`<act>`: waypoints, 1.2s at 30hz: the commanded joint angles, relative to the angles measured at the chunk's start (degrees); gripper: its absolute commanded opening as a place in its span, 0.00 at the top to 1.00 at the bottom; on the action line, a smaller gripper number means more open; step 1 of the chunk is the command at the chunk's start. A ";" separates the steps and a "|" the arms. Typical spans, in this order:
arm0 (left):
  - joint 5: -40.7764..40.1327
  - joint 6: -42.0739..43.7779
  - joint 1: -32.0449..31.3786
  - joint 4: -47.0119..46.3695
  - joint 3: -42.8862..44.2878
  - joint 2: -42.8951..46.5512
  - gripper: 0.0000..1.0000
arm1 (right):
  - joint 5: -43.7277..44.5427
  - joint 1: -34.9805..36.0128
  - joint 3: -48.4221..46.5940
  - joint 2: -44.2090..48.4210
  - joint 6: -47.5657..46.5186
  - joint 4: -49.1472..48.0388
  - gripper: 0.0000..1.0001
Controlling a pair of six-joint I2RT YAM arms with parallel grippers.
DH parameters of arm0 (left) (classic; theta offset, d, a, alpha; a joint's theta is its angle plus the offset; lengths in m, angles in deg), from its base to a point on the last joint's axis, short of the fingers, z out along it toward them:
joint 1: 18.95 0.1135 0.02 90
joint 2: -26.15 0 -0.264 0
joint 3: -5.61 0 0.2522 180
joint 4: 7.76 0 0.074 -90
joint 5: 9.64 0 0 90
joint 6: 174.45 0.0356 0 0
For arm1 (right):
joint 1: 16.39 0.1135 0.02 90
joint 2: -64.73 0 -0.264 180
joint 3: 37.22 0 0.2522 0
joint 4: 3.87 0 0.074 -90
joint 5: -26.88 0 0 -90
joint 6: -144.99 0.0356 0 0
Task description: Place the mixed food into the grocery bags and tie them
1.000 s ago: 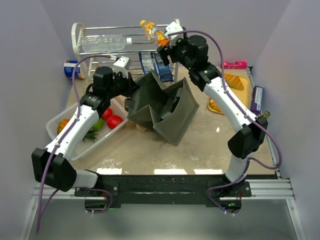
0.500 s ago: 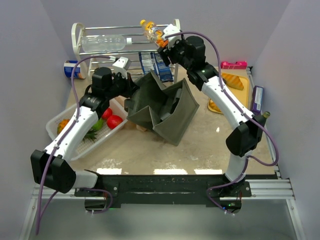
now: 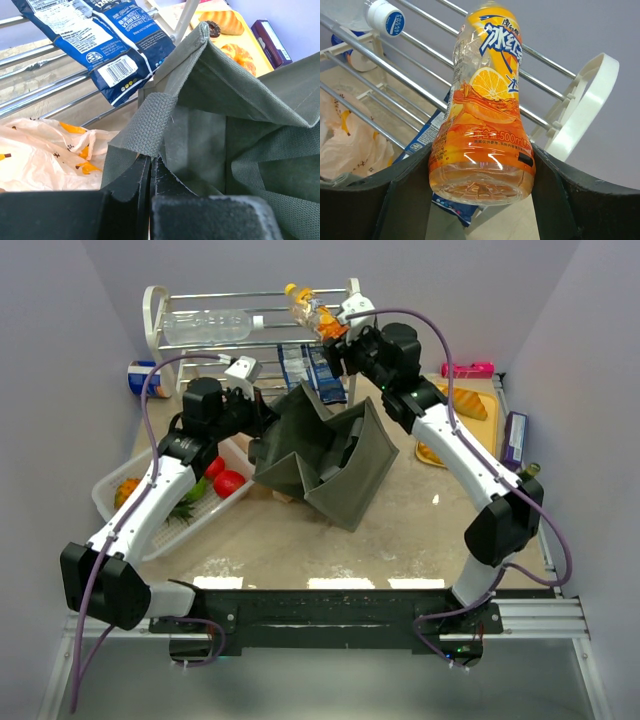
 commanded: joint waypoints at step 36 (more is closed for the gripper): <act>1.22 -1.85 0.58 -6.53 -1.03 0.47 1.00 | -7.08 4.25 16.97 26.30 12.52 -22.06 1.00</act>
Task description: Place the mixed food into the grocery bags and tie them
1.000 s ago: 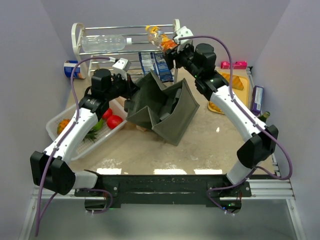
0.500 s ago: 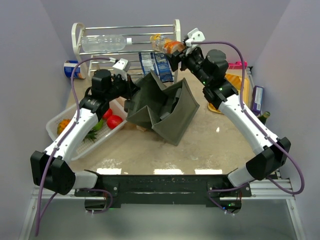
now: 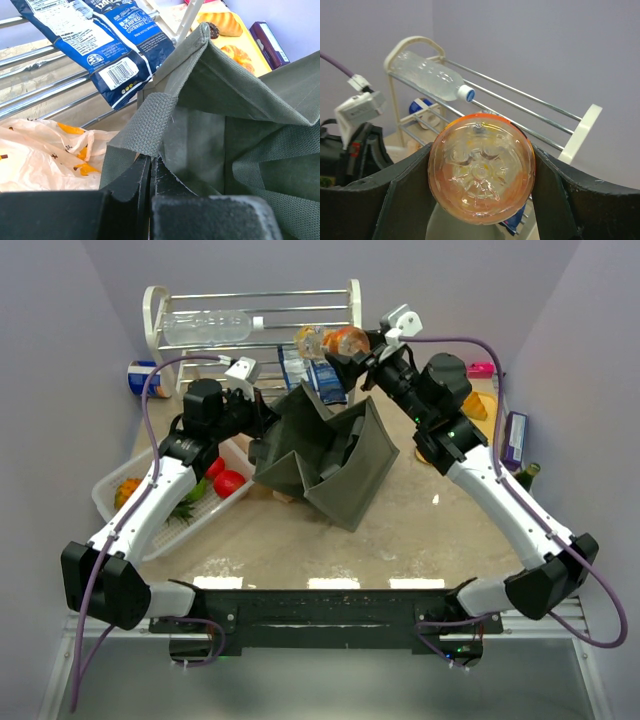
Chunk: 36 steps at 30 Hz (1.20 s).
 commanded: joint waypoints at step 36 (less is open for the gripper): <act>5.88 -4.65 0.66 -6.97 -0.71 -2.79 1.00 | -3.99 11.87 -10.30 3.83 -1.59 -3.23 1.00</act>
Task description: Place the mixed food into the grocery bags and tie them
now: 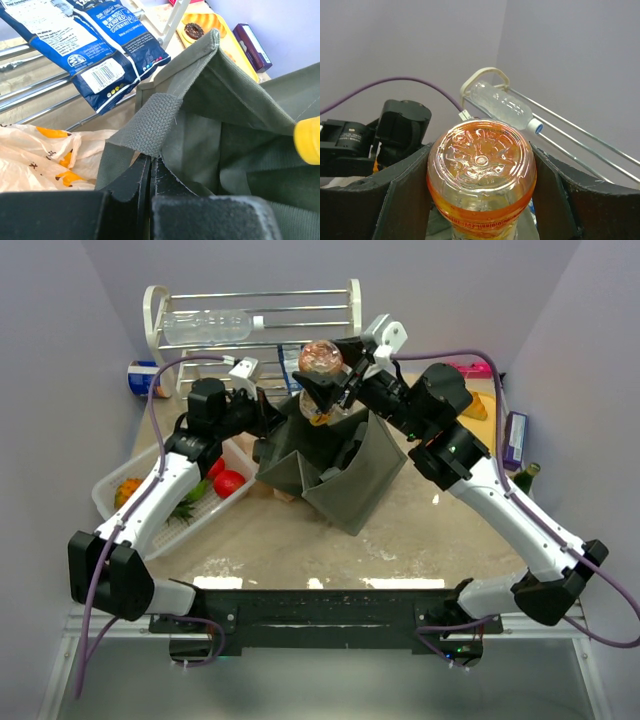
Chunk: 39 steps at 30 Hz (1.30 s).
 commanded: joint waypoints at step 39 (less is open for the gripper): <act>2.73 -0.73 0.29 -3.04 0.39 2.01 1.00 | 31.04 4.18 0.17 2.19 8.59 37.29 0.01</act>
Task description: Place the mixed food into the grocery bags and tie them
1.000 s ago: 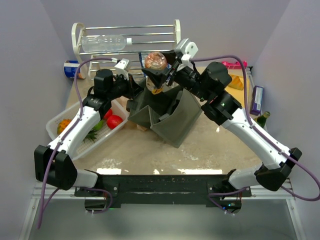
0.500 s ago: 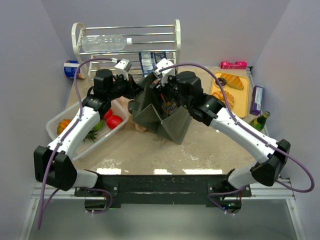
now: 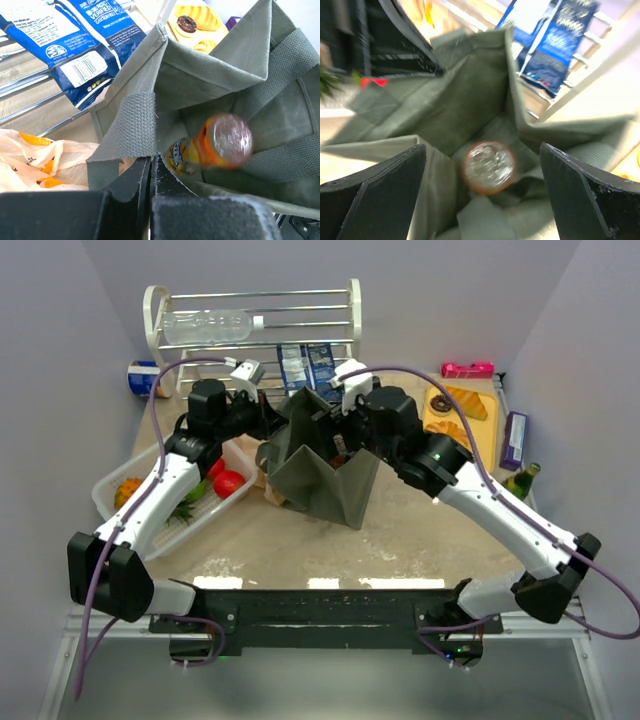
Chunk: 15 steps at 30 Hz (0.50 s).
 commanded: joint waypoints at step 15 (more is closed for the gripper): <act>0.55 0.01 0.34 -4.00 0.98 2.30 1.00 | 0.69 -10.39 7.92 5.22 12.57 1.44 0.12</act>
